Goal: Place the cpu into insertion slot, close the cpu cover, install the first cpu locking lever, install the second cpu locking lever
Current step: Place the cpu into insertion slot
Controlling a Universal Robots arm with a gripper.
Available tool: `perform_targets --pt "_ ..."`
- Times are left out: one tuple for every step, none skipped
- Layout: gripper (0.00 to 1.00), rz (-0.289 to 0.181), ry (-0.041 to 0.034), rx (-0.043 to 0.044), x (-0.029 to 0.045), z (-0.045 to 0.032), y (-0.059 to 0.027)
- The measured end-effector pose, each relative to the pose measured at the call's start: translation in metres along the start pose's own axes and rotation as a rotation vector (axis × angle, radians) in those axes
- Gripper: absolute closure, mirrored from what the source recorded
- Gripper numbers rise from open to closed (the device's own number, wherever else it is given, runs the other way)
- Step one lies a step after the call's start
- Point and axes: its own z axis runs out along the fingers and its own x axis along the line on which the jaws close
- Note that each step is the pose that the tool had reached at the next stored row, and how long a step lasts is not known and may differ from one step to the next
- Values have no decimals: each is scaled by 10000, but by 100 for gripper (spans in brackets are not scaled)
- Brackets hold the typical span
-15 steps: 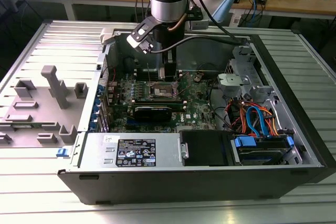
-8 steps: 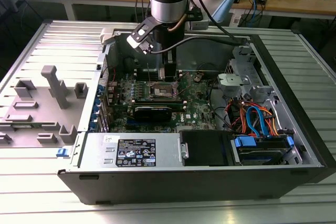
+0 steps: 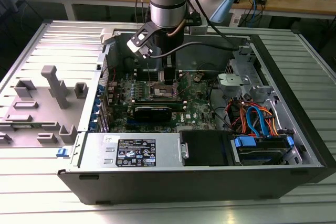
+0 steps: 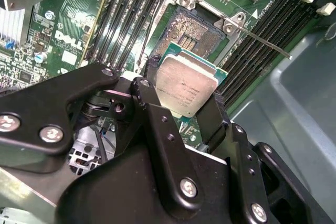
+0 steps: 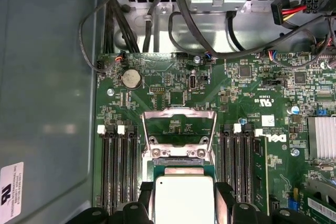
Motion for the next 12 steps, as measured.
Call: perform_targets --pt "45 5 0 0 0 15 -3" --pt "45 5 0 0 0 30 -6" --pt "45 4 -1 0 -1 62 -13" --pt "45 2 -1 1 -2 84 -18" --pt "45 -8 -1 1 -2 97 -23" --pt "45 -56 3 1 -2 120 -30" --pt "45 -160 12 2 -2 141 -36" --pt "45 -411 30 6 -3 177 -45" --pt "45 -572 42 8 -3 207 -59" --pt "45 -606 45 9 -4 221 -71" --pt "45 -616 47 8 -4 240 -88" --pt "45 -616 46 9 -4 260 -101"
